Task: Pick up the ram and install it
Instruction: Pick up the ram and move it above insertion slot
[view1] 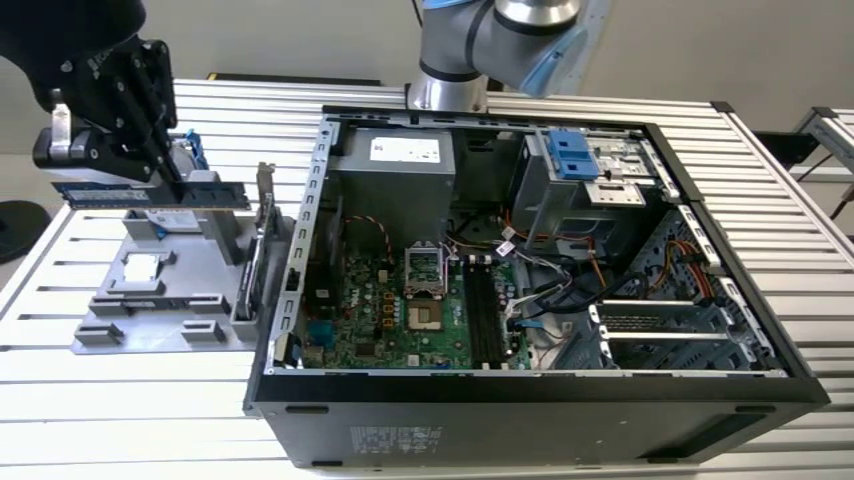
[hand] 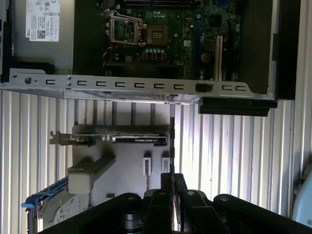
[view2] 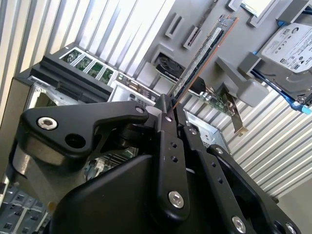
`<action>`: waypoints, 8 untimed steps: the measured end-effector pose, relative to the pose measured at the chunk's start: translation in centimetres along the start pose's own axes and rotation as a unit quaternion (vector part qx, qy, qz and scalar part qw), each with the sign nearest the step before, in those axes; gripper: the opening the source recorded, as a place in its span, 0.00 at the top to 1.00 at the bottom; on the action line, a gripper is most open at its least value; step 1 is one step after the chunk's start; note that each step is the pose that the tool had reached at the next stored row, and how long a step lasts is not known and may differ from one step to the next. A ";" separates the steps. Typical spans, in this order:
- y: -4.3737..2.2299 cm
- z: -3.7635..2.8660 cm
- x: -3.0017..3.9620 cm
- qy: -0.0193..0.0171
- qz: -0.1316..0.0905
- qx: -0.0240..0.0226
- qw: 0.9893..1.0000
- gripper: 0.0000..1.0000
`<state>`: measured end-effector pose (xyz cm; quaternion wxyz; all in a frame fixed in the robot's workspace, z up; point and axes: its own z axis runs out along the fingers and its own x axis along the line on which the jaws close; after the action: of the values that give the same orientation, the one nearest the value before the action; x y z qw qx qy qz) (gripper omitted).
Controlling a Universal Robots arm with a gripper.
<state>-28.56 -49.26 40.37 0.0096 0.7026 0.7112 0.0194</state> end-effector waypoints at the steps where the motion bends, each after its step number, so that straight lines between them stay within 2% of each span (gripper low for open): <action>1: 0.08 0.00 0.00 0.000 0.000 0.000 1.000 1.00; 8: 0.59 0.02 -0.01 0.000 0.000 0.000 1.000 1.00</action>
<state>-27.97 -49.26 40.37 0.0096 0.7026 0.7113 0.0194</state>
